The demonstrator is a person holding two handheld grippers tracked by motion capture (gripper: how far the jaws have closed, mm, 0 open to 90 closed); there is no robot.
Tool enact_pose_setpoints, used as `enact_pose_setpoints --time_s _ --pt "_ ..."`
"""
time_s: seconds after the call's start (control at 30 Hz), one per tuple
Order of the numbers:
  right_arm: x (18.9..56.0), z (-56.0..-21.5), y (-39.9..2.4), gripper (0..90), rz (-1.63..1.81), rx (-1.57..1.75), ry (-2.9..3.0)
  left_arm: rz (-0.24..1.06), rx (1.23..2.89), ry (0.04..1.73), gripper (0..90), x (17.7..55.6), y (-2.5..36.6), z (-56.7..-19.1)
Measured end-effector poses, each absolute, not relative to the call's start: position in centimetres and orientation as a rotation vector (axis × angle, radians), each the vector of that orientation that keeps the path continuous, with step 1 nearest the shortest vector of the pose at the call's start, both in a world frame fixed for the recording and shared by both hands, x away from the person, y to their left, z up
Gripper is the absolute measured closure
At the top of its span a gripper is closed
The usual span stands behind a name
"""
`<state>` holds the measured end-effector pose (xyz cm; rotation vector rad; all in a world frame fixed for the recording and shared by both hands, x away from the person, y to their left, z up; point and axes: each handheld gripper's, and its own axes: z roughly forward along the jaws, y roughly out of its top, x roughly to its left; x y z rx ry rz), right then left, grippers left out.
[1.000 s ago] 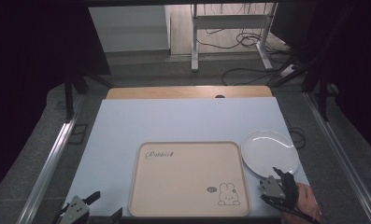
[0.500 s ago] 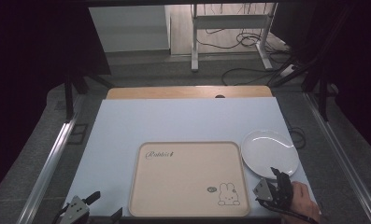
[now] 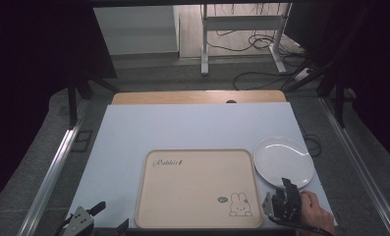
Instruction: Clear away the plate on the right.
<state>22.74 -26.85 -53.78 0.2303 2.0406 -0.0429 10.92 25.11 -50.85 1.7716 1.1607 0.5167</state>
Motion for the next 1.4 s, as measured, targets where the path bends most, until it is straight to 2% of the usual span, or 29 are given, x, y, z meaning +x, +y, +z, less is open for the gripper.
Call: enact_pose_setpoints --time_s 0.83,0.87,1.07,1.4 --pt "24.0 -55.0 -26.6 79.6 -0.19 0.136 2.054 0.517 1.772 1.16 3.6 10.9 25.1 -50.8" --pt "24.0 -55.2 -26.5 82.9 -0.19 0.137 2.059 0.517 1.772 1.16 3.6 10.9 25.1 -50.8" --pt "23.9 -55.1 -26.4 86.4 -0.196 0.132 2.045 0.517 1.773 1.158 3.6 10.9 25.1 -50.8" --pt "23.5 -54.2 -26.2 85.3 -0.18 0.15 2.003 0.516 1.77 1.158 3.7 11.0 25.1 -50.8"
